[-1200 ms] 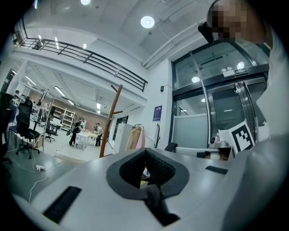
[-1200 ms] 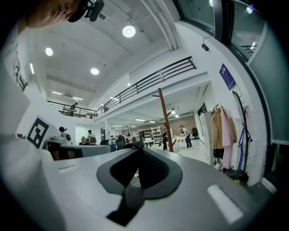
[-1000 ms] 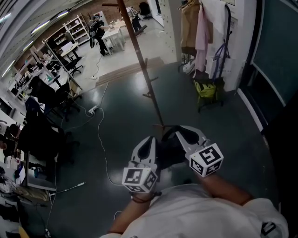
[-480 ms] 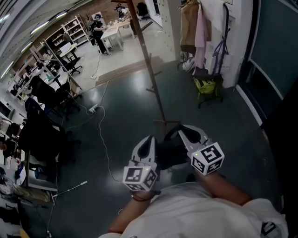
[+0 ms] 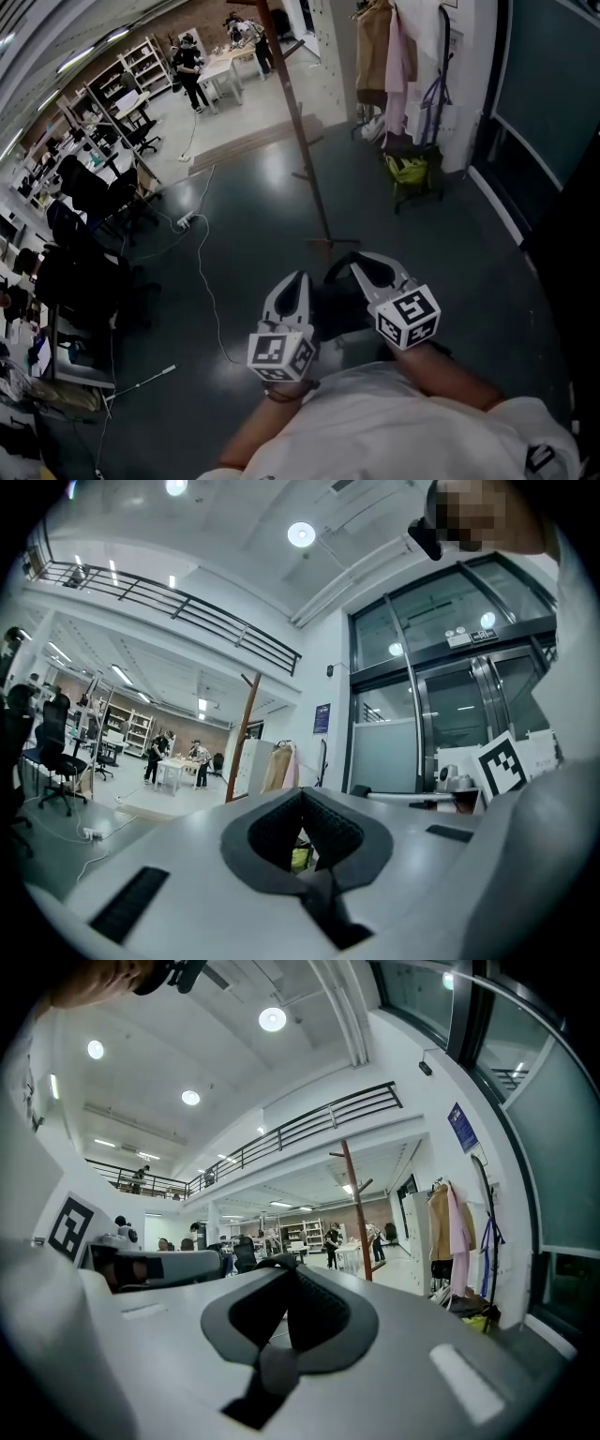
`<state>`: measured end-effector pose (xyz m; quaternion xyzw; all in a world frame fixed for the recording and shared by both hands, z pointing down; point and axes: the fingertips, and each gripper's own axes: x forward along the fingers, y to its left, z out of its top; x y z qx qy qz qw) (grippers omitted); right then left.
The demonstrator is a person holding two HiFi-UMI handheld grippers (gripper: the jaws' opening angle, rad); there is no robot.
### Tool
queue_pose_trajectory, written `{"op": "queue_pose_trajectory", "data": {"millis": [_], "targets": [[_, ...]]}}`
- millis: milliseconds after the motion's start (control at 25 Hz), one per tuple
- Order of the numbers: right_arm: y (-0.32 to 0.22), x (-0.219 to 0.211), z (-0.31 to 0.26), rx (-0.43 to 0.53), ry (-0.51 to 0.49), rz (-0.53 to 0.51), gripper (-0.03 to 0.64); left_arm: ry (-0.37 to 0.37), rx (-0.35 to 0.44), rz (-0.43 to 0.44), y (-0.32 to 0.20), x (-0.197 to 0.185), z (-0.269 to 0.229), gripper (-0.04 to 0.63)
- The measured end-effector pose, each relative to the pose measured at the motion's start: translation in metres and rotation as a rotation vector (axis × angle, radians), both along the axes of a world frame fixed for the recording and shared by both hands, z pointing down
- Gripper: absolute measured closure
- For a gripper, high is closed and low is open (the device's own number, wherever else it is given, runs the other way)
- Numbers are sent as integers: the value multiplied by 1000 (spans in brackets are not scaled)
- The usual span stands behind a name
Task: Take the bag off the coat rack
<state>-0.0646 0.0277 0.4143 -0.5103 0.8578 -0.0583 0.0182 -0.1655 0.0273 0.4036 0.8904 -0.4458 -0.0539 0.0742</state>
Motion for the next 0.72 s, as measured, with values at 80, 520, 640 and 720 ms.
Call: {"op": "queue_pose_trajectory", "data": {"millis": [80, 520, 640, 720], "targets": [[5, -3, 0, 0, -3, 1, 591, 1, 1, -4, 6, -4, 1, 589], [25, -18, -9, 9, -3, -13, 591, 12, -4, -19, 27, -19, -2, 589], [27, -18, -11, 15, -3, -13, 591, 13, -3, -19, 28, -20, -2, 589], [29, -19, -10, 16, -2, -12, 591, 14, -3, -19, 29, -21, -1, 589]]}}
